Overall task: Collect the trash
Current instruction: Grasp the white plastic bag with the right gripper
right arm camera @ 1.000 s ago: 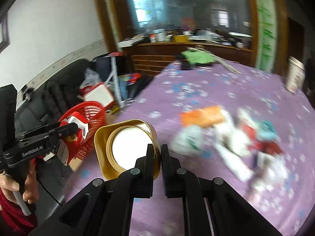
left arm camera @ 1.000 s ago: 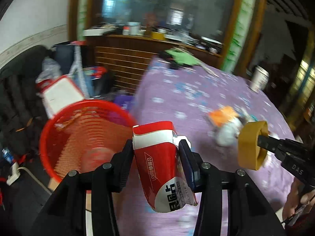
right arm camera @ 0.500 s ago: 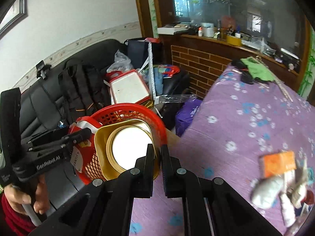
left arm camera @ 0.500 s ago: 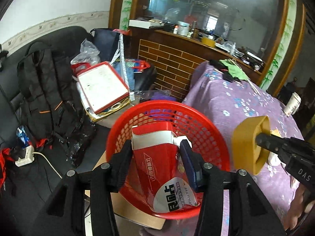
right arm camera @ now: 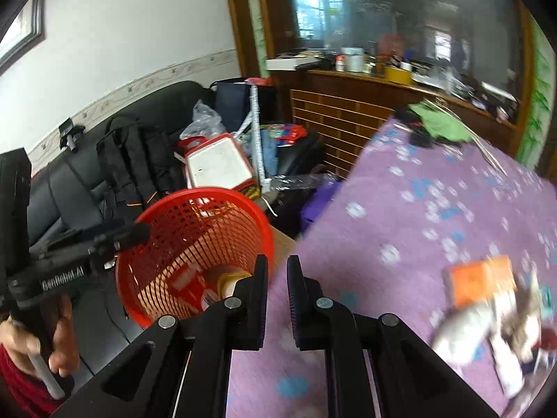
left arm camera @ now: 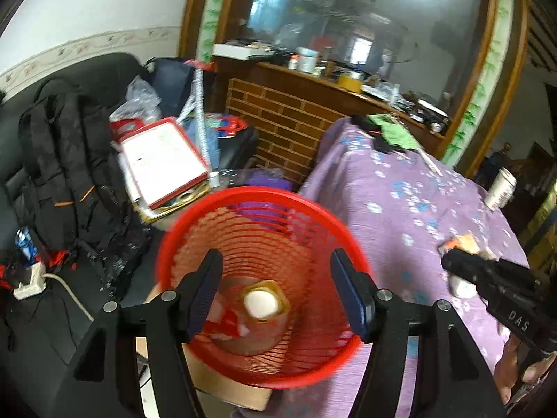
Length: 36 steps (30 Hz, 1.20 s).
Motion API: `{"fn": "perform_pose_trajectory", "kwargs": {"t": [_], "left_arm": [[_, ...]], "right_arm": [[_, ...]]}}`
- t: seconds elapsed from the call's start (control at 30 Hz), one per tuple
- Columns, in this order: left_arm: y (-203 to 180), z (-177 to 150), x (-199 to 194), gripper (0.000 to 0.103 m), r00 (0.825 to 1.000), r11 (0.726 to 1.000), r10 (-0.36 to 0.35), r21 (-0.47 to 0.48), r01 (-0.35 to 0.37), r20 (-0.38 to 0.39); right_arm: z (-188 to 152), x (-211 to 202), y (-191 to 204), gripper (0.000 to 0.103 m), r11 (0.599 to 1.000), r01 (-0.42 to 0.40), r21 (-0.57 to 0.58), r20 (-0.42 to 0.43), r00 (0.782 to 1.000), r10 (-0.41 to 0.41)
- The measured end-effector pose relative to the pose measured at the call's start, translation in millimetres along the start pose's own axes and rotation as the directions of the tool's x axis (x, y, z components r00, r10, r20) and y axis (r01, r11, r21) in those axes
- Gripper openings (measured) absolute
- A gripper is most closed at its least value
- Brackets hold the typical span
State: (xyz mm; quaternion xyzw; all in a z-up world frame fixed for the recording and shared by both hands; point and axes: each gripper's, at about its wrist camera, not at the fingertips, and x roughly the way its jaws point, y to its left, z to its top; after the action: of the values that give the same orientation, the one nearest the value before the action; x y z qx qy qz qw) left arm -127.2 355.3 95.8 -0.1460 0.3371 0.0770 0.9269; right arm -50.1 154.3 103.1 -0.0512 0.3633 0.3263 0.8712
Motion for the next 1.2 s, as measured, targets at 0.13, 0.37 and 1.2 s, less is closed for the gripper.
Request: {"fn": "perform_pose_trajectory", "kwargs": {"t": [0.13, 0.37, 1.2], "left_arm": [[-46, -9, 1, 0.067, 0.998, 0.996, -0.053, 0.066, 0.053, -0.016], [-137, -36, 16, 0.068, 0.985, 0.968, -0.154, 0.189, 0.167, -0.08], [-272, -71, 38, 0.073, 0.957, 0.877, -0.221, 0.391, 0.279, -0.187]], "right_arm": [[-32, -35, -40, 0.013, 0.997, 0.033, 0.071, 0.007, 0.999, -0.034], [-79, -97, -109, 0.021, 0.969, 0.128, 0.211, 0.037, 0.99, -0.139], [-168, -152, -252, 0.064, 0.778, 0.435, 0.453, -0.114, 0.894, -0.433]]}}
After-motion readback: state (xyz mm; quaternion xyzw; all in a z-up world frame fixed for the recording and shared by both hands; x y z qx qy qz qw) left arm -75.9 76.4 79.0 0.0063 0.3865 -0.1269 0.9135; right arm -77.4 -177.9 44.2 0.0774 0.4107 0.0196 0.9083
